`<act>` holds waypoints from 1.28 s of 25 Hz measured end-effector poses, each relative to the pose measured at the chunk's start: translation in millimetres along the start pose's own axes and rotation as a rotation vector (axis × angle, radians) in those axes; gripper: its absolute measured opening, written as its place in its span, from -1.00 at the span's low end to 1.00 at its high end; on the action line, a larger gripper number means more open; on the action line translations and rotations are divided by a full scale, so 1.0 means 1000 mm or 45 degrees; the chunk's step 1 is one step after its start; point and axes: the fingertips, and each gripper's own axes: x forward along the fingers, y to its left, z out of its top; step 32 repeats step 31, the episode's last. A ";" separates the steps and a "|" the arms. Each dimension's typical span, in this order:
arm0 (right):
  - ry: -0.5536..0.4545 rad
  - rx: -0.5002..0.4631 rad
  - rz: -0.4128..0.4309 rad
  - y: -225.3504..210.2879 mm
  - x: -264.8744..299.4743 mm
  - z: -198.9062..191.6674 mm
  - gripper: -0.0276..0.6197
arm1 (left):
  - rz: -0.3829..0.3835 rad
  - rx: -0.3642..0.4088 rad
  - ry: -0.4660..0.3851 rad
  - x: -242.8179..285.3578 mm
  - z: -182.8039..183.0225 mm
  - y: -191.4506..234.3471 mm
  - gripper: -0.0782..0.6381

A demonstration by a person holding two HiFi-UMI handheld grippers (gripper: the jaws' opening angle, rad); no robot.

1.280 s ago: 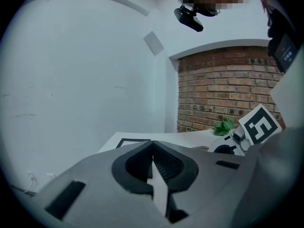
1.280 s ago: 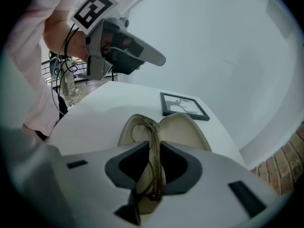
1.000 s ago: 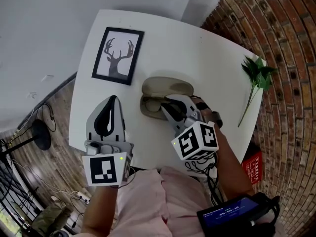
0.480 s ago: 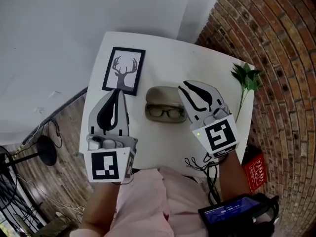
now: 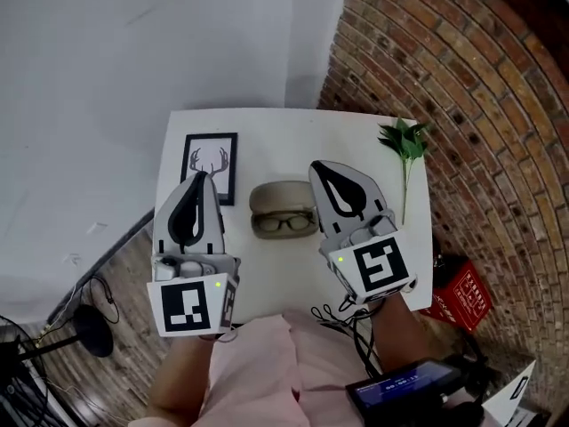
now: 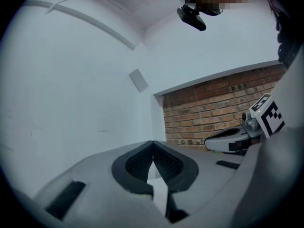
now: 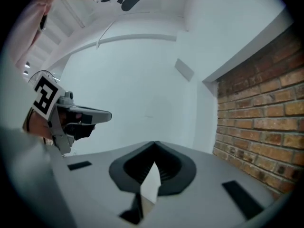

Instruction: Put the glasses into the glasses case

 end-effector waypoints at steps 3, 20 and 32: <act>0.022 0.011 -0.047 0.005 -0.009 0.004 -0.90 | -0.032 -0.010 -0.020 -0.001 0.003 -0.004 -0.77; -0.025 -0.012 -0.142 0.012 -0.029 0.015 -0.91 | -0.103 -0.022 -0.037 -0.012 0.006 -0.012 -0.77; -0.015 -0.011 -0.131 0.014 -0.028 0.015 -0.91 | -0.099 -0.023 -0.034 -0.013 0.003 -0.015 -0.77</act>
